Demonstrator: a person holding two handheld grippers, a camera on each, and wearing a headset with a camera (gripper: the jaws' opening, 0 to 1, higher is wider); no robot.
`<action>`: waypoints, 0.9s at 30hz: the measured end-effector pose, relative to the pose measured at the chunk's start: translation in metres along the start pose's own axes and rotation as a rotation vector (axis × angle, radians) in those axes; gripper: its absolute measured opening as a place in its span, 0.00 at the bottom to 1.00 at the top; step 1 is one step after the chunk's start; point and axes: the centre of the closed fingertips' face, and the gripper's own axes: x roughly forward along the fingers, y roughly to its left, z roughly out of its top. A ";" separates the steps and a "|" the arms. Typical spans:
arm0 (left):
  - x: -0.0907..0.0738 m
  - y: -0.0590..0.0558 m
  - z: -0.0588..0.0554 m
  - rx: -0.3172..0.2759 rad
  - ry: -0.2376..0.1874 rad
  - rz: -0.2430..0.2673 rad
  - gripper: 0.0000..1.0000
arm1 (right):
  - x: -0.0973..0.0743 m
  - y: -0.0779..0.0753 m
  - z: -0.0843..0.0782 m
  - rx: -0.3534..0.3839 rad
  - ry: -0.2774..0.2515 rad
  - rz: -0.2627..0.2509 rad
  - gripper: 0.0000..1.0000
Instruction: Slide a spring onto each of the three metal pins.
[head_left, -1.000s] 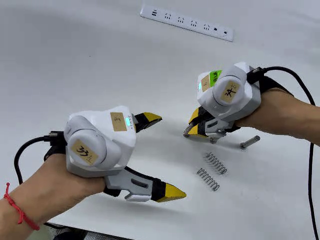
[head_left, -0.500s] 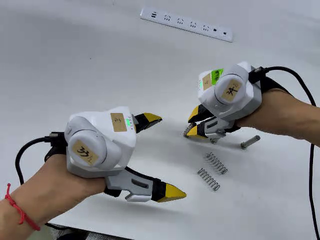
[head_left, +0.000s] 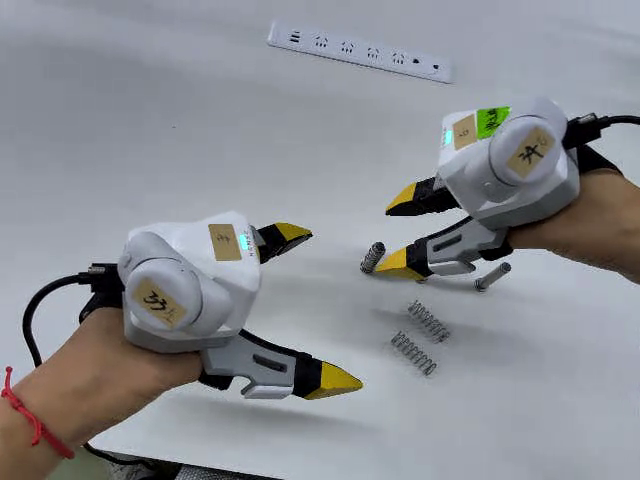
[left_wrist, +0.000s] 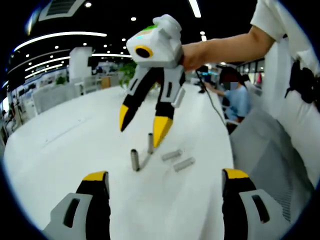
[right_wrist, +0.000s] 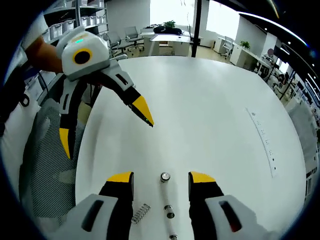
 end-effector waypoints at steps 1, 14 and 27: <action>0.000 0.000 0.000 0.003 0.003 0.000 0.94 | -0.003 0.000 -0.001 0.005 -0.007 -0.005 0.48; 0.000 -0.004 0.001 0.052 0.058 -0.009 0.95 | -0.059 0.015 -0.030 0.123 -0.172 -0.103 0.70; 0.004 -0.007 0.002 0.099 0.123 -0.025 0.95 | -0.099 0.037 -0.086 0.235 -0.303 -0.183 0.84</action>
